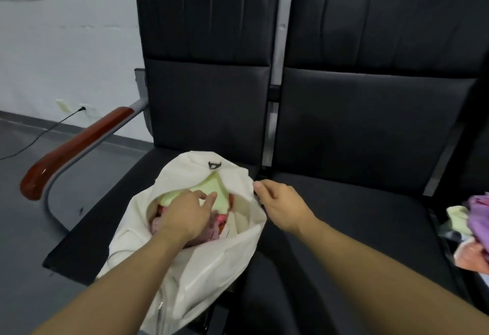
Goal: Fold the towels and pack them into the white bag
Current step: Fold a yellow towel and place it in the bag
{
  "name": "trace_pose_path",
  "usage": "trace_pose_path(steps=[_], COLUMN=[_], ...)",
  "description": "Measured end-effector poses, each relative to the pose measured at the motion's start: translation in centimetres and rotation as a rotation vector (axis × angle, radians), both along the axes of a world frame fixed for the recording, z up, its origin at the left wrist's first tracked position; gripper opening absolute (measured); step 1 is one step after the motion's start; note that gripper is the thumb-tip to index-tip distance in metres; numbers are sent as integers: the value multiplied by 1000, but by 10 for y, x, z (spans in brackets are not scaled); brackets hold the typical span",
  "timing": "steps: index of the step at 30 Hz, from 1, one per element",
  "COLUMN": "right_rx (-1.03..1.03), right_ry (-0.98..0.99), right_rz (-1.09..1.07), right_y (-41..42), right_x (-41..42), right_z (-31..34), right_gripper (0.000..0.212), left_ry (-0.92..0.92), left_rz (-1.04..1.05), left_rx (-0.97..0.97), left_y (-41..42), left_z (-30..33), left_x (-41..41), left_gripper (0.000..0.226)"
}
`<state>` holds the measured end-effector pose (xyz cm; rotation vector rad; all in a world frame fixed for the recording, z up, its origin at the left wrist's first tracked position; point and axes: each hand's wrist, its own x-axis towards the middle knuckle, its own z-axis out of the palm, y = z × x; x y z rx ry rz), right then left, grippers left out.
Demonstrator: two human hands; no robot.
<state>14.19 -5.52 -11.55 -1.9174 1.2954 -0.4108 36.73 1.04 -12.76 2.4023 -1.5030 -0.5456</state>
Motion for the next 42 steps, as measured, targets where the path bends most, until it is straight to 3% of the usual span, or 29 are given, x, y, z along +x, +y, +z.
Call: trace_pose_path(steps=[5,11,24,31,35,39,42], right_rx=[-89,-135,-34,43,209,144,51], right_ry=[297,458,505,449,384,362,390], right_rz=[-41,-215,-565,-1042,-984,-942,-930], right_y=[10,39,79,99,112,117,118], right_x=[-103,-238,-481,-589,-624,-639,-650], right_z=[17,25,-11,-40,-56,-63,-63], right_gripper=[62,64,60,54,61,61,46], left_ry=[61,49,110,274,340,455,532], left_rz=[-207,-459,-829,-965,-971,-857,-775], left_rx=[-59,4,64,71,110,45,-16], left_y=[-17,-33,-43,-42,-30,-25,-27], left_z=[18,23,4,-46,-67,-76,-73], left_x=[-105,-257,-517,-627,-676,-699,-700], left_gripper=[69,74,67,45,44,33,27])
